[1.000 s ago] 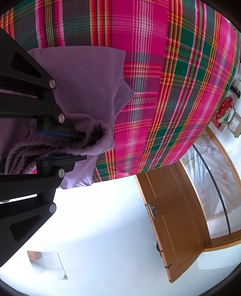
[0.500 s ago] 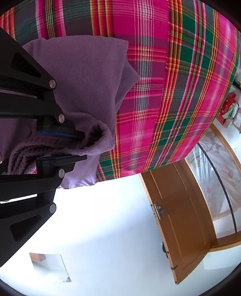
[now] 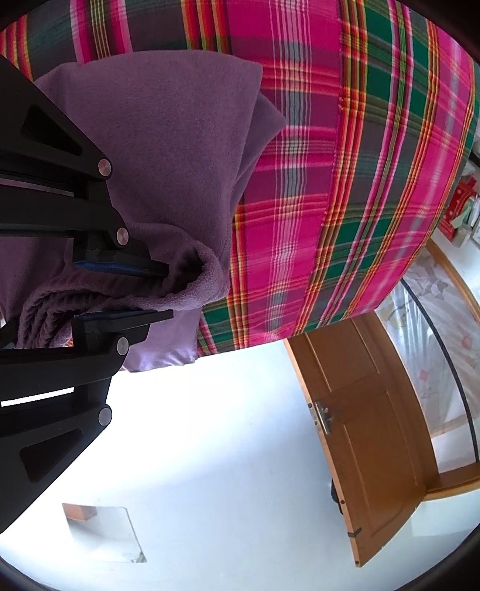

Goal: Fold clothes
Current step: 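Lay the held waistband over the bundle and open both tools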

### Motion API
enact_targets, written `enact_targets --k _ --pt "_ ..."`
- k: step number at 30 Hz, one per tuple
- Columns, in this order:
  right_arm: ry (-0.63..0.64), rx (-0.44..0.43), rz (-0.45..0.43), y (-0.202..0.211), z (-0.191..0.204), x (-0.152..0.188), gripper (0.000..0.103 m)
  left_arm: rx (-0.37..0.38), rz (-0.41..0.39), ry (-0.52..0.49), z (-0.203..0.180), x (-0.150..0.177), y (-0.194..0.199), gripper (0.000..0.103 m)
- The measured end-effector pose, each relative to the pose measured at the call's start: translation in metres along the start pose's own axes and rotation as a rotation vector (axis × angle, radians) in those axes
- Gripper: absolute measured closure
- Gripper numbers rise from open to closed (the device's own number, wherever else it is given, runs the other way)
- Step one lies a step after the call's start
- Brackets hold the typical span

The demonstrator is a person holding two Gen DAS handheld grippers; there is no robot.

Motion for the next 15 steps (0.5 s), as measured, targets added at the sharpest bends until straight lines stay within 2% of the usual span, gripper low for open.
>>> enact_targets --k 15 --pt "-0.058 0.016 0.06 -0.013 -0.015 0.015 0.091 -0.028 0.044 0.039 0.005 -0.005 -0.028 0.086"
Point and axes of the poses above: each gripper's, at about its wrist camera, not at the fingertips, and y roughly against the way its jaws point, z to its left, x to its underside, the point moved 4 cm from there along -y, roughly the way its jaws point, and after that the axes turned 12 degrees about z, right-handed, at the moved point
